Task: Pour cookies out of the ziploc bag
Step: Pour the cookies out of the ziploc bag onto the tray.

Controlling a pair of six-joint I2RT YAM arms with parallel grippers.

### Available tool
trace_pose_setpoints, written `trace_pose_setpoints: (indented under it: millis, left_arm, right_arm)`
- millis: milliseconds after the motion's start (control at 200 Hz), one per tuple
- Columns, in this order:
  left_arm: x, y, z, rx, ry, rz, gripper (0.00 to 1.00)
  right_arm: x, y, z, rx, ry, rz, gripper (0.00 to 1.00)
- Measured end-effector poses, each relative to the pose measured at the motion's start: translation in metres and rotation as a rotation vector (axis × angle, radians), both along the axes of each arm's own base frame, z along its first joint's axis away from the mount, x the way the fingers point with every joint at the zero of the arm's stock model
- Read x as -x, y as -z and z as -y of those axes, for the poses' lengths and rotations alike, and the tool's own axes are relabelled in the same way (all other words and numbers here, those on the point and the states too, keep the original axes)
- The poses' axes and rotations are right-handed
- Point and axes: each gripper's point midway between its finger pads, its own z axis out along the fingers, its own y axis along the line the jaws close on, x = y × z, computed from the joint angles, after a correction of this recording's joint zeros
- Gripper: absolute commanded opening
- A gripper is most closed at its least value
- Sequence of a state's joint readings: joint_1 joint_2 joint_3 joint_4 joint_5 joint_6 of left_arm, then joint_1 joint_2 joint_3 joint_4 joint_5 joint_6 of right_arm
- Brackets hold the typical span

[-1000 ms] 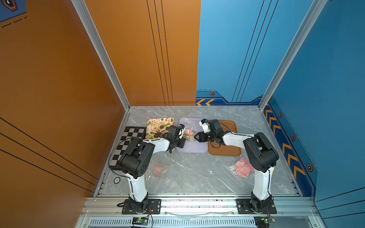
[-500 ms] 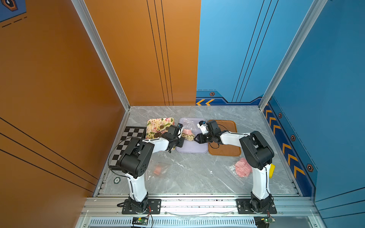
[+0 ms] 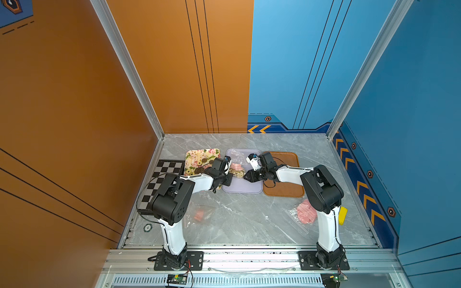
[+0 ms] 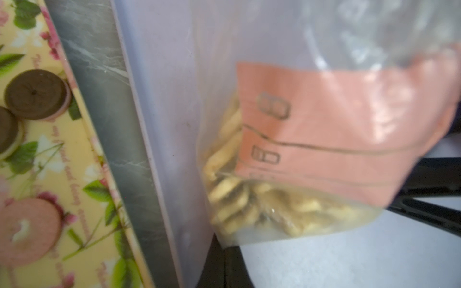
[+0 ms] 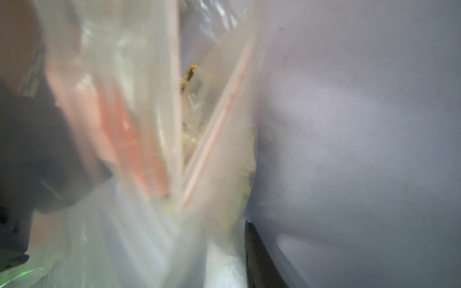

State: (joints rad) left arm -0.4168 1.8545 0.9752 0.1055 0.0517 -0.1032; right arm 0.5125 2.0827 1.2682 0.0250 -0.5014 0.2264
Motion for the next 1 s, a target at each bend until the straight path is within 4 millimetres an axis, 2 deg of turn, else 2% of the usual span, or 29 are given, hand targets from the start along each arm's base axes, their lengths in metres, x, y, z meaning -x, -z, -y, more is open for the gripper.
trace_pose_setpoints:
  millis: [135, 330, 410, 801, 906, 1001]
  left_arm:
    - [0.0, 0.0, 0.0, 0.0, 0.0, 0.001, 0.0]
    - [0.0, 0.0, 0.0, 0.001, 0.0, 0.002, 0.0]
    - [0.0, 0.0, 0.0, 0.001, 0.0, 0.001, 0.0]
    - [0.002, -0.002, 0.0, -0.001, 0.002, -0.006, 0.0]
    - [0.012, -0.012, 0.0, 0.004, 0.009, -0.004, 0.0]
    - [0.019, -0.032, 0.003, 0.021, 0.018, 0.023, 0.0]
  right_arm:
    - [0.002, 0.003, -0.002, 0.005, -0.009, -0.005, 0.11]
    - [0.003, 0.003, -0.001, 0.008, -0.012, -0.004, 0.08]
    - [0.002, 0.003, -0.001, 0.008, -0.011, -0.004, 0.0]
    - [0.004, 0.001, 0.002, 0.0, -0.007, -0.016, 0.0]
    - [0.009, -0.008, 0.005, -0.029, -0.001, -0.034, 0.0]
    - [0.012, -0.024, 0.007, -0.072, 0.005, -0.036, 0.0]
